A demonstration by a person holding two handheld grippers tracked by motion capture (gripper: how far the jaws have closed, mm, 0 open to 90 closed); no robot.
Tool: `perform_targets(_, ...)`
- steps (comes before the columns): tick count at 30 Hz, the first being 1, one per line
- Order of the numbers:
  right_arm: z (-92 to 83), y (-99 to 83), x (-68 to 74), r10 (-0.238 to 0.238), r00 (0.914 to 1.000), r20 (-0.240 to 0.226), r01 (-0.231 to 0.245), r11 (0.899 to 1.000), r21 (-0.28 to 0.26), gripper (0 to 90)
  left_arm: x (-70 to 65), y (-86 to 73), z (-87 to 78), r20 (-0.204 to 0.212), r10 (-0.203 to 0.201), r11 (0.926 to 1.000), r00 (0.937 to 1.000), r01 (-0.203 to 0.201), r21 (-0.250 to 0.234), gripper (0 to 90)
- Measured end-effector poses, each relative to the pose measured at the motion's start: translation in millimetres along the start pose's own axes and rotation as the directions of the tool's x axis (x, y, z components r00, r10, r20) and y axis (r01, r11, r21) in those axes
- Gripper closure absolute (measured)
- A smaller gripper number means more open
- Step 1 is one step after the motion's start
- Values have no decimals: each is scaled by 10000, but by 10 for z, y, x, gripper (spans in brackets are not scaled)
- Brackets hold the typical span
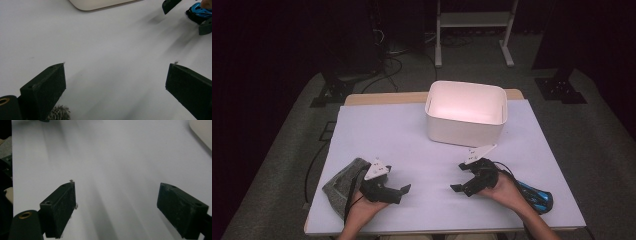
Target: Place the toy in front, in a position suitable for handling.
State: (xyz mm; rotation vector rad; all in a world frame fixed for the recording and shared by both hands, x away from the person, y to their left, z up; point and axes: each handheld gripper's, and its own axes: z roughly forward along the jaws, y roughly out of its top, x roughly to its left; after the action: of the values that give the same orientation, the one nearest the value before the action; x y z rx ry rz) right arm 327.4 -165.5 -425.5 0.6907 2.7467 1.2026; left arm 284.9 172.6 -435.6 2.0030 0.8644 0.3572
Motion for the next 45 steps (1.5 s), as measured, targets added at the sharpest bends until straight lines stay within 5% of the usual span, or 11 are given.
perform_targets(8,-106,11,-66,43,10000,22,-43,10000,-30,144,6,-3,5,24,-17,10000,10000,16,97,24)
perform_targets(19,-489,-76,-175,316,9987,390,-323,9993,180,144,-9,-10,1,69,58,9999,10000,-59,107,24)
perform_targets(32,-886,-157,-198,411,9969,665,-444,9979,481,144,-12,-14,-11,75,100,9999,9999,-101,139,24)
perform_targets(45,-1092,-235,-191,439,9959,785,-513,9942,946,144,-6,-28,-30,-37,150,9998,9999,-150,158,24)
